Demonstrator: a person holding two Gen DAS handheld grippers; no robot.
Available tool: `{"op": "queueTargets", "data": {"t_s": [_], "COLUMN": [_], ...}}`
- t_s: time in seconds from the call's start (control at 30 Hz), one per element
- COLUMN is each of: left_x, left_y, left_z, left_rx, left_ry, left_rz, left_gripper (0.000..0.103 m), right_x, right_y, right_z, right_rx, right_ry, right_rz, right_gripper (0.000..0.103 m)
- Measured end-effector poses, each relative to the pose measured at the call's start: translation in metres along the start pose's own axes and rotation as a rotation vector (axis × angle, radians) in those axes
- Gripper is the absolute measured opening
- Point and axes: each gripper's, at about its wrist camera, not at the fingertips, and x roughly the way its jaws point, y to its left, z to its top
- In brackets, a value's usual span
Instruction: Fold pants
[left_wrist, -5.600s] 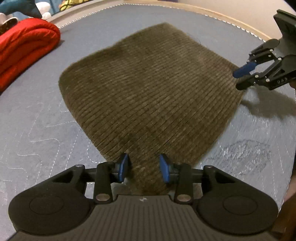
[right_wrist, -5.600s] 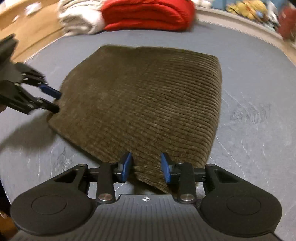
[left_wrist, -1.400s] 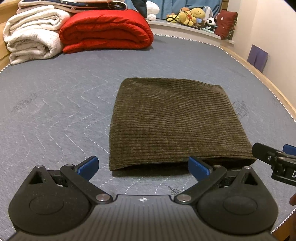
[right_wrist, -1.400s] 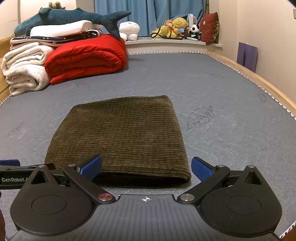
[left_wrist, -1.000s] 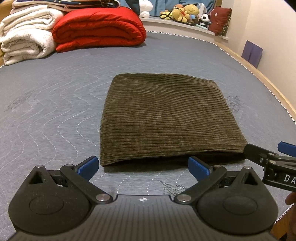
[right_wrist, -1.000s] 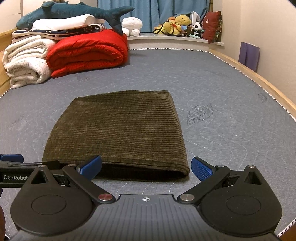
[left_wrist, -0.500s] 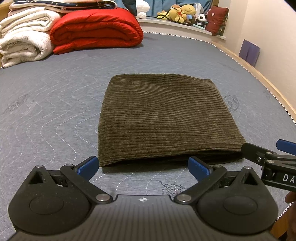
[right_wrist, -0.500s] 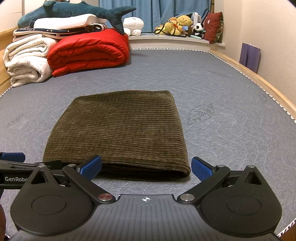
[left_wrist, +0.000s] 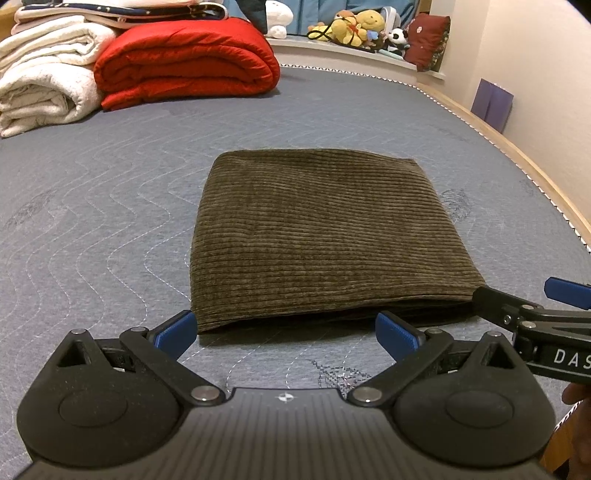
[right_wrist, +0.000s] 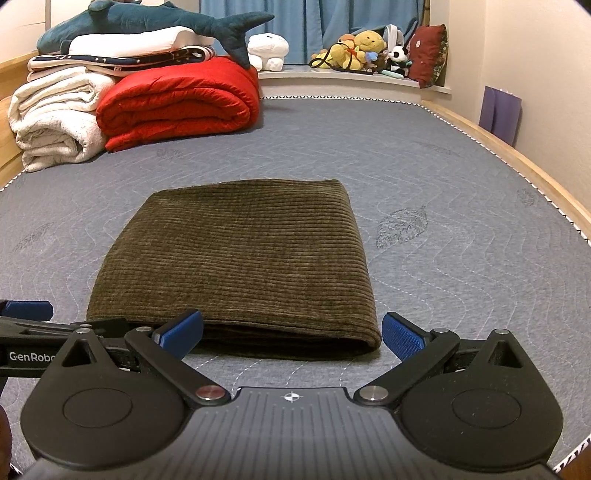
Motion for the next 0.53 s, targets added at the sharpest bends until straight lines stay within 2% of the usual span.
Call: {"op": "queueTargets", "data": {"t_s": [0.53], "left_x": [-0.0007], "left_y": [0.0005], "left_z": [0.0007], "left_rx": [0.004], "left_ry": [-0.010], "left_rz": [-0.001], "left_gripper": [0.103], "right_x": [0.0006], "right_y": [0.0003], "right_z": [-0.0005], "right_rx": [0.003], "right_ry": [0.005], "right_rz": [-0.002], "right_gripper": [0.102]}}
